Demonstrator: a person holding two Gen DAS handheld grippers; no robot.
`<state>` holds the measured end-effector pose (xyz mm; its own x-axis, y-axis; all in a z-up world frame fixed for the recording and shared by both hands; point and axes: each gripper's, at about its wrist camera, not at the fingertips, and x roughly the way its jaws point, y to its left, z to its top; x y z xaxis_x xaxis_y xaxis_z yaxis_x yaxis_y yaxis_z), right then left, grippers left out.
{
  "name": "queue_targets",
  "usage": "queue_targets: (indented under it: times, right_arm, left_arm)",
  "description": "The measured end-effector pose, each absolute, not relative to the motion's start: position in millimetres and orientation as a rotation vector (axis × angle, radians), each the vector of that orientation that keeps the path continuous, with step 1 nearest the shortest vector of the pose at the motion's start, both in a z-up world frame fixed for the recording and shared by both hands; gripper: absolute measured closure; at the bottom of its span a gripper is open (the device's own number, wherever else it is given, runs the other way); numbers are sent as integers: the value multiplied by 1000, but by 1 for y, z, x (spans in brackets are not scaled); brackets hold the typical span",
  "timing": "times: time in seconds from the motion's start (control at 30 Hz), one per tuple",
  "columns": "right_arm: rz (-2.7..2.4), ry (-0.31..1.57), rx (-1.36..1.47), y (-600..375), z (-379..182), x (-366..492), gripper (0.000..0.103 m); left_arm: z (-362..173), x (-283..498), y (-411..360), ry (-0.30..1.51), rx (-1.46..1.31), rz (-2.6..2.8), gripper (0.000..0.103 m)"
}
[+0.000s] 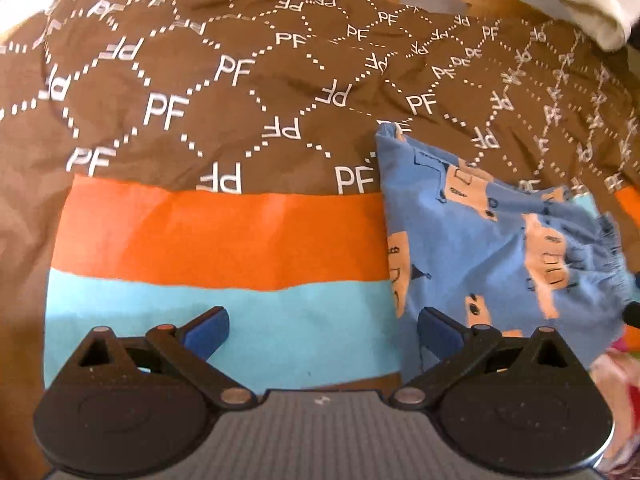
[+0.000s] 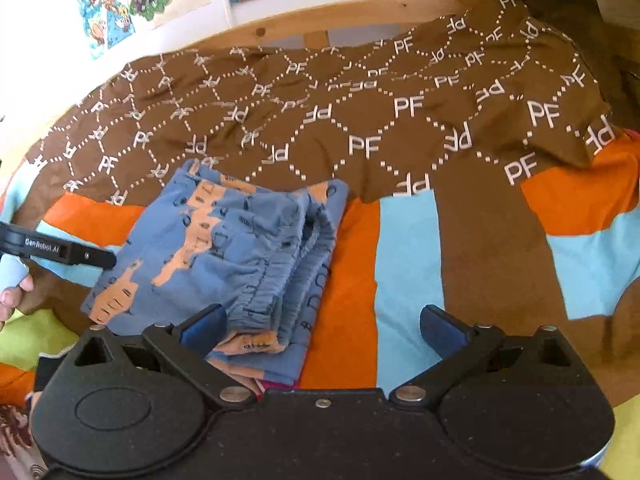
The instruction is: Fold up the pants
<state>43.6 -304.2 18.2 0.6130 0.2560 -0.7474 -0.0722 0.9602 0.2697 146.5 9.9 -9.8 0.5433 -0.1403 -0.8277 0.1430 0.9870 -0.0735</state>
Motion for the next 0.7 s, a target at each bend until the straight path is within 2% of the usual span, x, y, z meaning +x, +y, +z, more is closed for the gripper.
queue_targets:
  times: [0.17,0.43,0.7]
  right_arm:
    - [267,882,276,-308,21,45,1]
    - [409,891,370,-308,6,58,1]
    - [508,877,527,-325,-16,94,1]
  left_arm:
    - [-16,139,15,976,-180,-288,0]
    - [-24,134,-8,894,-121,-460,0]
    - [-38,148,-7,878,-256,-580,0]
